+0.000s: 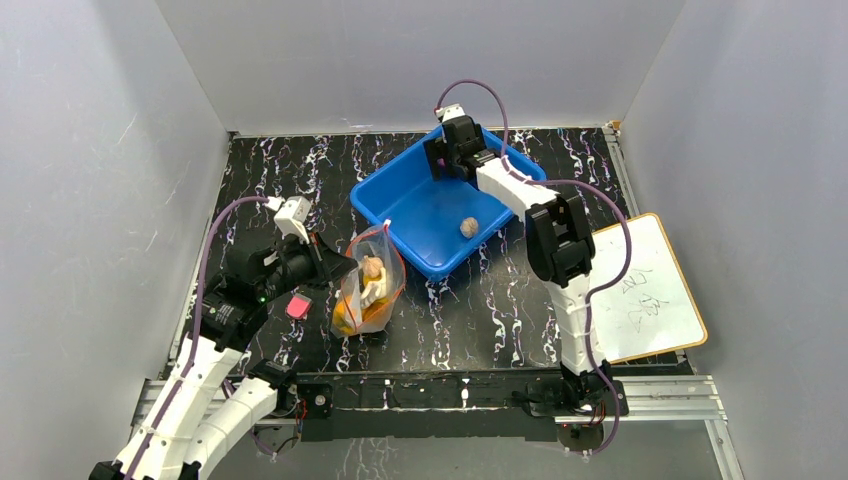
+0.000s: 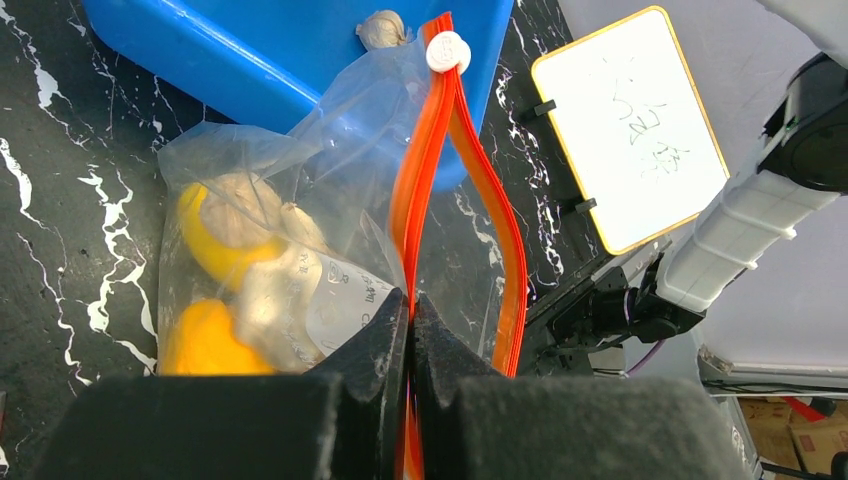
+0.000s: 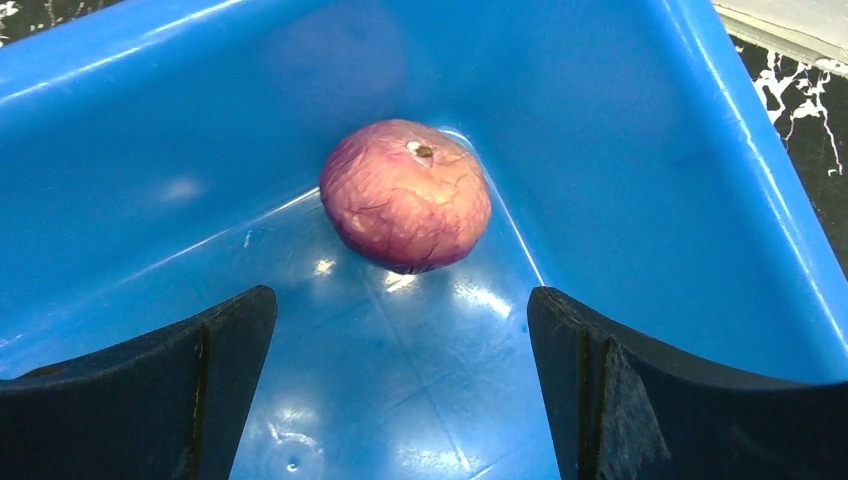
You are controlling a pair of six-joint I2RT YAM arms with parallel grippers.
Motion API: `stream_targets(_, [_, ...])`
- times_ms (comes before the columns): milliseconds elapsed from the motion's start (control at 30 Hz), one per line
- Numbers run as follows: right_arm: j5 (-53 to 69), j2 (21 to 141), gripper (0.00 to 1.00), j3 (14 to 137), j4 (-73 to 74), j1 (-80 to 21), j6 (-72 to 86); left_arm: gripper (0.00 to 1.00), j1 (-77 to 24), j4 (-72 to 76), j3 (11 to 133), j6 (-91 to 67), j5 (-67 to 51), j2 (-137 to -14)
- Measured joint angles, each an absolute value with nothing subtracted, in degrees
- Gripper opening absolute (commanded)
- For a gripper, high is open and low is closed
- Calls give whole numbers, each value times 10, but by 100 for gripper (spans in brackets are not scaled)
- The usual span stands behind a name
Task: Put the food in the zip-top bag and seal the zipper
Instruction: Pick up the fake fruit from the bin.
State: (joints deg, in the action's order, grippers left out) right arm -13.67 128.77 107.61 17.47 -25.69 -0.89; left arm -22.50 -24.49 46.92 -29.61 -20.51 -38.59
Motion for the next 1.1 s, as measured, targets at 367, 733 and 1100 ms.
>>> stream_targets(367, [-105, 1336, 94, 1134, 152, -246, -14, 0, -225, -244, 469, -305, -205, -392])
stream_targets(733, [-108, 1391, 81, 1164, 130, -246, -23, 0, -225, -262, 491, -296, -202, -398])
stream_targets(1100, [-108, 1399, 57, 1155, 125, -246, -38, 0, -225, -275, 500, -296, -201, -401])
